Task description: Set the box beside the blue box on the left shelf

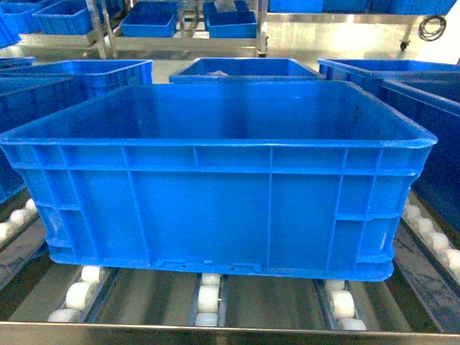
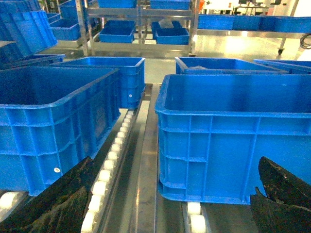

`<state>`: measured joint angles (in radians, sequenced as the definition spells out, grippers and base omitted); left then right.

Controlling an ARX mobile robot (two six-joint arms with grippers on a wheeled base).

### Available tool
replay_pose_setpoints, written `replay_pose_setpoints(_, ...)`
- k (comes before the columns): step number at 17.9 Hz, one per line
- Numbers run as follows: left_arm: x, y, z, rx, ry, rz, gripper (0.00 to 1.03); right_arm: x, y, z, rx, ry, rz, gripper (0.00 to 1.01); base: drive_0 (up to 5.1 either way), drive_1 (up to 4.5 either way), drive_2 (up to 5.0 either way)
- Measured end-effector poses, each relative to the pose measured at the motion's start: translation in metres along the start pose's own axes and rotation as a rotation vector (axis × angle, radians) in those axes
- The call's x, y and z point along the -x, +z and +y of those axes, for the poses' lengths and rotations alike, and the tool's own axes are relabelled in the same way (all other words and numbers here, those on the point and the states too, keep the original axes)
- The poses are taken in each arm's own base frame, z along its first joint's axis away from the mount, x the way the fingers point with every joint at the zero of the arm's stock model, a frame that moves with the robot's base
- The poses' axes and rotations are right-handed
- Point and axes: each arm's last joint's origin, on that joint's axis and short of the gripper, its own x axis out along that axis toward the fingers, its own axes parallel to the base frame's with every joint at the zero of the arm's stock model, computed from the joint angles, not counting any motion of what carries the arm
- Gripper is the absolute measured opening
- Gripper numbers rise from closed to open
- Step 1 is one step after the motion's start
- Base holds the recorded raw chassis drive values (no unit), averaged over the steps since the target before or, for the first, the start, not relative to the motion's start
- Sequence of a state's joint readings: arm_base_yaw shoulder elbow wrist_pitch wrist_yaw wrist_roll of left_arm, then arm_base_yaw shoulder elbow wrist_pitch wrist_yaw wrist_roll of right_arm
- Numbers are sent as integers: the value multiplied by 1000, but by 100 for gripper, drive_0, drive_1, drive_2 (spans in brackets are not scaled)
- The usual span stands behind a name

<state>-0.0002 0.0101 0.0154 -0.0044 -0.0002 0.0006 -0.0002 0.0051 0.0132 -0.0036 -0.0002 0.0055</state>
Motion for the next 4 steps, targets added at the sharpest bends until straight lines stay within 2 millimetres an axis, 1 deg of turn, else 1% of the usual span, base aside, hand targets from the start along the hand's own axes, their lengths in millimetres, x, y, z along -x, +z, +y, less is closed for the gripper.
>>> replay_pose_setpoints(4, 0, 0, 0, 0, 0, 0, 98, 0, 0, 0, 0, 0, 0, 98, 0, 0, 0)
